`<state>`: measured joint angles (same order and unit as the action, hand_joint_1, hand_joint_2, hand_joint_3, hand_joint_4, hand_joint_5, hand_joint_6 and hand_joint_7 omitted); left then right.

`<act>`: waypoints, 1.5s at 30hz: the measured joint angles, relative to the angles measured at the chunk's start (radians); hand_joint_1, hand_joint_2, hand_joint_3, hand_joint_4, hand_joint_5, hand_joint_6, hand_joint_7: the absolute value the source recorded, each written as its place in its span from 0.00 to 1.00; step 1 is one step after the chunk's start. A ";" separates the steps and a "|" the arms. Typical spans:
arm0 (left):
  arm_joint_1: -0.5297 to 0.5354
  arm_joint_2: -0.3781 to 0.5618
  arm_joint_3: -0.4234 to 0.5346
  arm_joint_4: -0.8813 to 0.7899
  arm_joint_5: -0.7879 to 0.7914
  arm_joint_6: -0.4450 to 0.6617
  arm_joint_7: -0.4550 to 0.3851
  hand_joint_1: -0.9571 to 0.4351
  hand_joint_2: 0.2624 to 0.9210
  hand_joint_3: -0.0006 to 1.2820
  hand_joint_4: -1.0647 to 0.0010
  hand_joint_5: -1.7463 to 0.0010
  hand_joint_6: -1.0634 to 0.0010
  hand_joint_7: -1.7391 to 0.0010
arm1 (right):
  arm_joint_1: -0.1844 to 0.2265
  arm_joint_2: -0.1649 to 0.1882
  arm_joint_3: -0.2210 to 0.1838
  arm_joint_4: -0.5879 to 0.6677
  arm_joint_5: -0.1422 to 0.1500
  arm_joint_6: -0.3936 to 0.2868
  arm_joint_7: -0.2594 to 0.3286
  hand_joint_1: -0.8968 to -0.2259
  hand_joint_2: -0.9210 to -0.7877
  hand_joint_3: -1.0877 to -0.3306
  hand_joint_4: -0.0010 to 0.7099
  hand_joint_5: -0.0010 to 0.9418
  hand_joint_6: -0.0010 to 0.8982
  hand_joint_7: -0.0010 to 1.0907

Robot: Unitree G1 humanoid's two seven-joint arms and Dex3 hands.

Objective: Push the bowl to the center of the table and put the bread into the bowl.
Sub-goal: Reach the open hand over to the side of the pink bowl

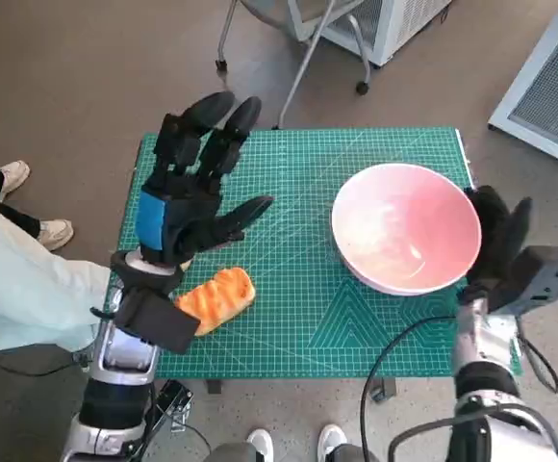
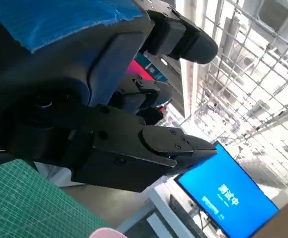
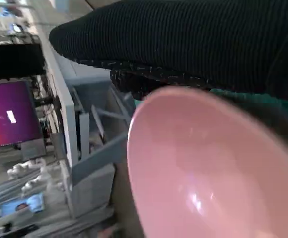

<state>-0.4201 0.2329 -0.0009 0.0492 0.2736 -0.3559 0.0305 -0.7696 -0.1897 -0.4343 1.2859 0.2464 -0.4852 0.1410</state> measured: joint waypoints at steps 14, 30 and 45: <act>0.036 0.002 0.019 -0.033 0.008 0.017 0.020 0.58 1.00 0.10 0.72 0.94 0.87 0.63 | -0.075 0.078 -0.034 0.000 0.047 0.034 0.039 0.58 0.00 0.31 0.34 0.00 0.01 0.75; 0.070 0.009 0.043 -0.067 0.040 0.027 0.033 0.57 1.00 0.11 0.72 0.95 0.86 0.64 | -0.153 0.142 -0.057 0.011 0.073 0.065 0.038 0.62 0.00 0.22 0.32 0.02 0.00 0.69; 0.117 0.031 0.061 -0.119 0.042 0.042 0.033 0.57 1.00 0.10 0.71 0.96 0.85 0.66 | -0.180 0.138 -0.031 0.014 0.039 0.085 0.013 0.58 0.00 0.30 0.33 0.02 0.00 0.69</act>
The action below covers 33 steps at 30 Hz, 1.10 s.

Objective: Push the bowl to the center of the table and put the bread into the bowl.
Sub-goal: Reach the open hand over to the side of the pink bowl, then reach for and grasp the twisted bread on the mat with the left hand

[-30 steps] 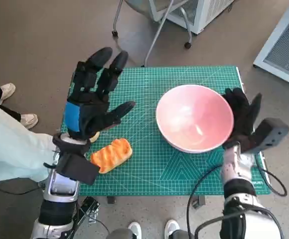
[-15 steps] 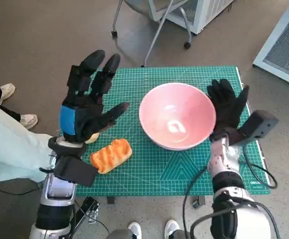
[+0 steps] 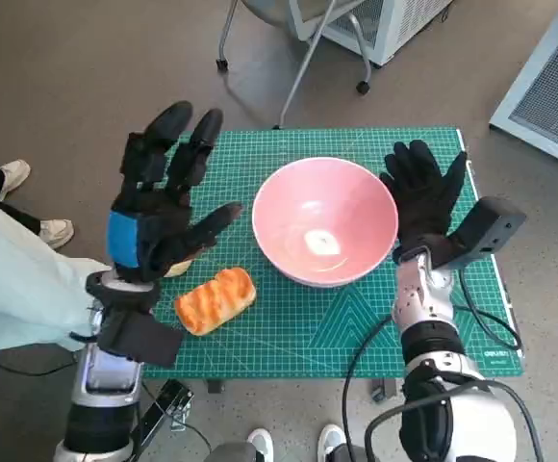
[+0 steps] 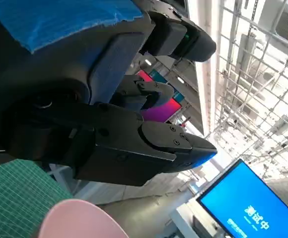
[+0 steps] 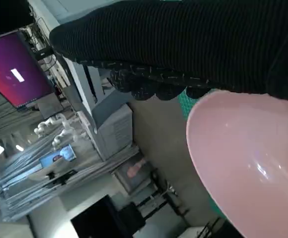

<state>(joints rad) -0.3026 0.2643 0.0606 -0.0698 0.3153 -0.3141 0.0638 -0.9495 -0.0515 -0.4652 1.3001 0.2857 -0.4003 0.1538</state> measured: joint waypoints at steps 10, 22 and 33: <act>0.070 0.081 0.064 -0.107 -0.028 0.071 -0.084 0.56 0.99 0.07 0.72 0.98 0.82 0.68 | 0.000 -0.073 0.096 -0.039 -0.125 -0.162 -0.042 0.55 0.00 0.33 0.34 0.02 0.03 0.67; 0.131 0.336 0.103 -0.407 -0.047 0.520 -0.472 0.73 0.81 0.00 0.92 1.00 0.77 0.88 | 0.004 -0.134 0.189 -0.175 -0.194 -0.458 -0.011 0.50 0.00 0.36 0.49 0.05 0.11 0.62; 0.077 0.650 -0.014 -0.630 0.007 0.965 -0.845 0.69 0.74 0.00 0.97 1.00 0.80 0.96 | 0.071 -0.134 0.264 -0.403 -0.214 -0.601 0.032 0.46 0.00 0.44 0.51 0.04 0.15 0.62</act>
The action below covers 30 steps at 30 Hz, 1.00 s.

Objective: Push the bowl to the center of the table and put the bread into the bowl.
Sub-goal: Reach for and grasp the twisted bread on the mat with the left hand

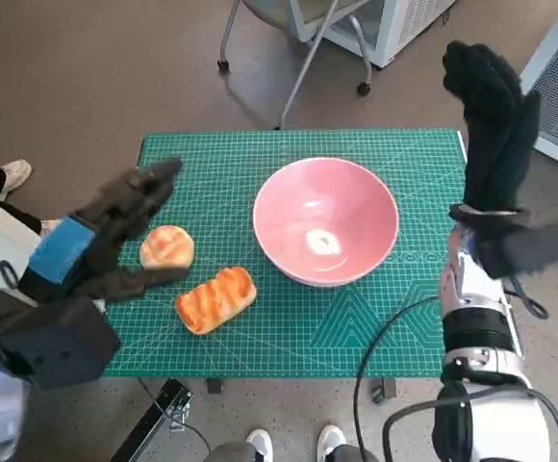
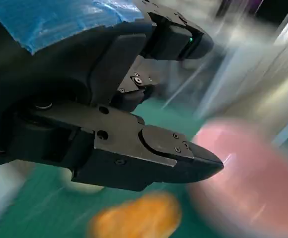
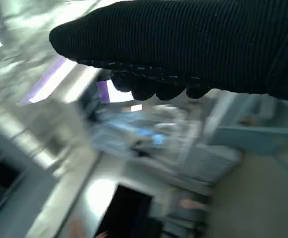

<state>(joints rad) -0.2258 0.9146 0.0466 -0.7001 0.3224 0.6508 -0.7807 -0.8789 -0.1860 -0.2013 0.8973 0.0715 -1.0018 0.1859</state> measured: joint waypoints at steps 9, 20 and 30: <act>-0.106 0.104 -0.173 -0.042 0.062 0.059 -0.108 0.55 0.75 0.00 0.90 0.98 0.77 0.97 | 0.082 0.002 0.064 -0.157 -0.084 0.019 -0.024 0.46 0.00 0.45 0.48 0.02 0.11 0.68; -0.155 0.106 -0.360 0.019 0.207 0.010 -0.155 0.44 0.77 0.00 0.82 0.98 0.74 0.98 | 0.125 -0.001 0.095 -0.264 -0.102 0.062 -0.038 0.47 0.00 0.44 0.47 0.01 0.05 0.75; -0.184 0.035 -0.487 0.123 0.337 -0.011 -0.215 0.40 0.78 0.00 0.82 0.99 0.74 0.99 | 0.138 -0.002 0.103 -0.284 -0.102 0.074 -0.039 0.45 0.00 0.45 0.48 0.02 0.04 0.76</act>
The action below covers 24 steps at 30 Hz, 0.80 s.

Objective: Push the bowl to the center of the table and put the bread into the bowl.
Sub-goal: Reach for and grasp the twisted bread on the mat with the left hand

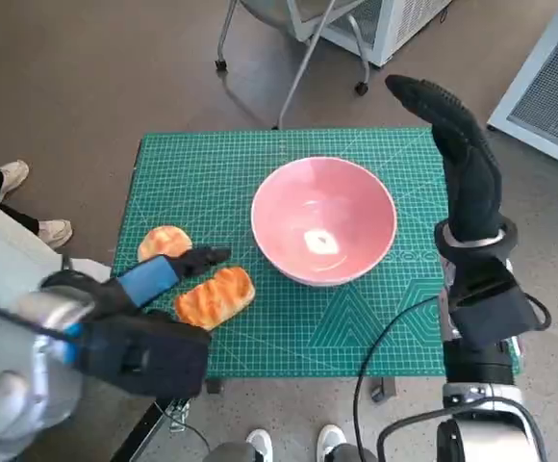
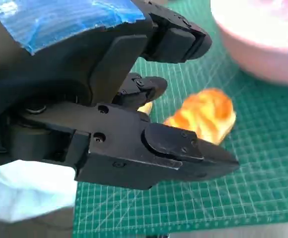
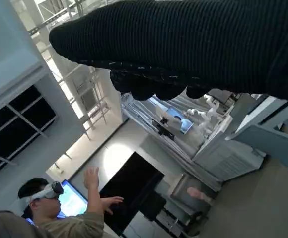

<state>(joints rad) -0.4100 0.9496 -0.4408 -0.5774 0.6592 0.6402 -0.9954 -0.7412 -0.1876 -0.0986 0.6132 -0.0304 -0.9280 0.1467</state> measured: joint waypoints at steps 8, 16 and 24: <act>-0.017 -0.083 -0.049 0.105 0.067 -0.035 -0.010 0.40 0.80 0.01 0.83 1.00 0.75 0.99 | 0.011 0.000 0.002 -0.006 0.000 0.005 -0.005 0.44 0.00 0.45 0.48 0.02 0.04 0.76; -0.021 -0.152 -0.091 0.250 0.137 -0.096 0.011 0.40 0.83 0.01 0.80 0.99 0.74 0.99 | 0.014 -0.002 0.000 -0.017 0.000 0.008 -0.014 0.47 0.00 0.45 0.48 0.02 0.05 0.75; -0.019 -0.218 -0.094 0.370 0.173 -0.158 0.100 0.43 0.88 0.01 0.68 0.93 0.63 0.94 | 0.014 -0.004 -0.002 -0.016 0.000 0.004 -0.020 0.47 0.00 0.45 0.48 0.02 0.06 0.74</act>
<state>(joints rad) -0.4285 0.7312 -0.5348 -0.2073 0.8317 0.4818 -0.8956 -0.7274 -0.1920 -0.1007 0.5968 -0.0301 -0.9235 0.1267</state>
